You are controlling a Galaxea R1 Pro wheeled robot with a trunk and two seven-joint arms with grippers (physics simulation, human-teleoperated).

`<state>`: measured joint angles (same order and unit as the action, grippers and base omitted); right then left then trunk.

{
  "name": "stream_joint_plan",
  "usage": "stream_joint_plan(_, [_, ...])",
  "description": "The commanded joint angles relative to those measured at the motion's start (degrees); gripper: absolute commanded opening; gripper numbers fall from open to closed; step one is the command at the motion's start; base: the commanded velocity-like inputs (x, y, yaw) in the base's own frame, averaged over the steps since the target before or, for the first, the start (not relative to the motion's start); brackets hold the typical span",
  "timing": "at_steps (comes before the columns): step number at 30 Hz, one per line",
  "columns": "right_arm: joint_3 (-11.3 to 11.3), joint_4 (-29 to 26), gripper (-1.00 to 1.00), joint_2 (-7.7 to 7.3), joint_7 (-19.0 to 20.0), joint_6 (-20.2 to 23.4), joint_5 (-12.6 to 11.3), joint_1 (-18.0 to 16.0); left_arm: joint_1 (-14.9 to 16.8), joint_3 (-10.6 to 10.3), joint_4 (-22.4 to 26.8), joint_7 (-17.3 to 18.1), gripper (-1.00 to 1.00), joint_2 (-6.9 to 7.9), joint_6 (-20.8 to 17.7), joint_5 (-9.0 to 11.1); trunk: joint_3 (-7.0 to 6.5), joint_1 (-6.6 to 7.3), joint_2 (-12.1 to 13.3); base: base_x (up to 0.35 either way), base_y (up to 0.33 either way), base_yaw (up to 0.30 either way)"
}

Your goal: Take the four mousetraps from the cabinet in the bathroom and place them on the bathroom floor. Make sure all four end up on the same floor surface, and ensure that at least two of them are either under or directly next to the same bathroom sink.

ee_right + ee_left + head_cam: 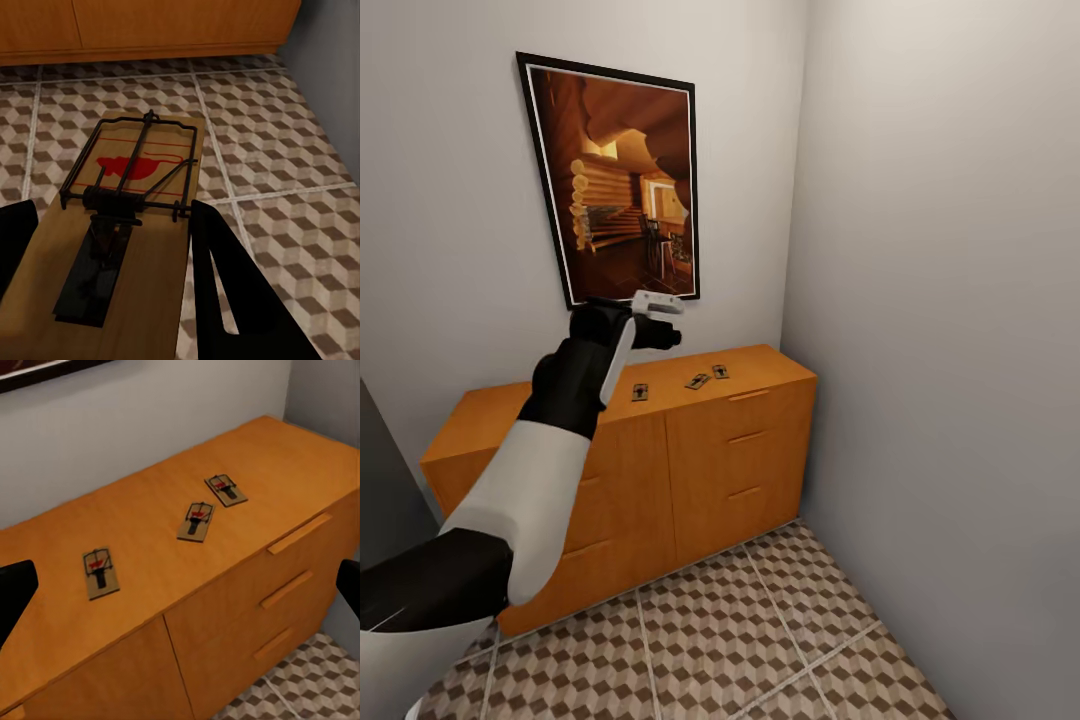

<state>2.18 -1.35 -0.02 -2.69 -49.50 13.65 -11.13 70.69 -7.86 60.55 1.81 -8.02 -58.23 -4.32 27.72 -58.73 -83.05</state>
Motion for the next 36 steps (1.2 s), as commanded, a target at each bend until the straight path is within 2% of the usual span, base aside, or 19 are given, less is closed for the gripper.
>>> stream_joint_plan(1, [0.20,0.03,-1.00,0.00,0.06,-0.16,-0.03,-0.04,-0.09,-0.14,0.04,0.26,1.00,0.02,-0.22,-0.43,0.06,0.00,-0.03,0.000,0.000,0.000])
stream_joint_plan(8, [0.27,0.03,-1.00,0.02,0.11,-0.16,0.04,-0.04,-0.76,-0.36,-1.30,1.44,1.00,0.10,-0.29,-0.42,0.06,0.00,-0.03,0.000,0.000,0.000])
stream_joint_plan(14, [0.28,0.03,-1.00,0.02,0.12,-0.16,0.05,-0.04,-1.11,-0.40,-6.85,4.63,1.00,0.25,-0.23,-0.45,0.06,0.00,-0.03,0.000,0.000,0.000])
stream_joint_plan(22, [0.29,0.03,-1.00,0.02,0.13,-0.16,0.06,-0.04,-1.16,-0.40,-11.10,5.69,1.00,0.28,-0.14,-0.43,0.06,0.00,-0.03,0.000,0.000,0.000])
stream_joint_plan(29, [0.29,0.03,-1.00,0.02,0.13,-0.23,0.06,-0.04,-1.17,-0.40,-12.92,6.31,1.00,0.29,-0.13,-0.45,0.06,0.00,-0.03,0.000,0.000,0.000])
stream_joint_plan(36, [0.35,0.03,-1.00,0.02,0.14,-0.34,0.06,-0.04,-1.17,-0.40,-14.98,9.99,1.00,0.29,0.12,-0.49,0.06,0.00,-0.03,0.000,0.000,0.000])
